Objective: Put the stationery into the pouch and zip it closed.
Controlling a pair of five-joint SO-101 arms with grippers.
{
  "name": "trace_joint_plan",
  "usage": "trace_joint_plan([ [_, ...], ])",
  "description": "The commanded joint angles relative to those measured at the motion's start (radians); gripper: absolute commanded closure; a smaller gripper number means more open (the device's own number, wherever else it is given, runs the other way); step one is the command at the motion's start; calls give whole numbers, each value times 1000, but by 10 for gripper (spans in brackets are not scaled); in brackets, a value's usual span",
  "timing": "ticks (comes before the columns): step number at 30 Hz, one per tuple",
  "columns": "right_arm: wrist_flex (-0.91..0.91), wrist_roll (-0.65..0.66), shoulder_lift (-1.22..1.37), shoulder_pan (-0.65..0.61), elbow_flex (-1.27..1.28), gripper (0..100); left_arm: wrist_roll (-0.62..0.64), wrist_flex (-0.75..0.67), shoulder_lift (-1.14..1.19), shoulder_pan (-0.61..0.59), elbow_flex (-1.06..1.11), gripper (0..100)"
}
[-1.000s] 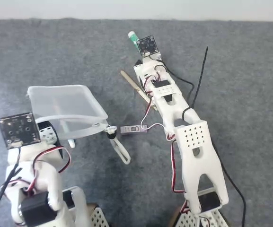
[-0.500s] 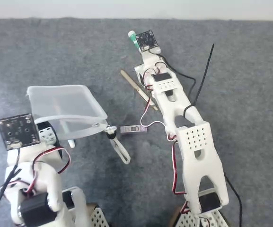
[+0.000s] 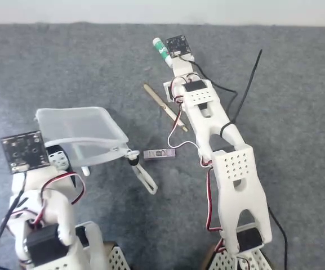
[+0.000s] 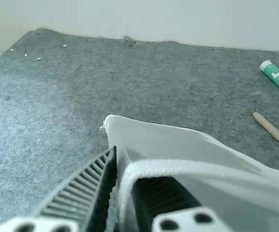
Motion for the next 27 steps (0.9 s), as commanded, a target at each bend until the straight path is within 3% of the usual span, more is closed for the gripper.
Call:
trace_joint_plan([
  [1, 68, -9, -125, -12, -20, 989, -8, -25, 5, 2, -19, 991],
  [10, 302, -11, -275, -45, -20, 991, -8, -25, 5, 2, -21, 991],
  [18, 378, 6, -352, -96, -20, 989, -8, -25, 5, 2, -21, 991],
  [20, 378, 60, -355, -120, -20, 980, -8, -25, 5, 2, -21, 991],
  [27, 380, 106, -352, -163, -20, 773, -8, -25, 5, 2, -21, 991],
])
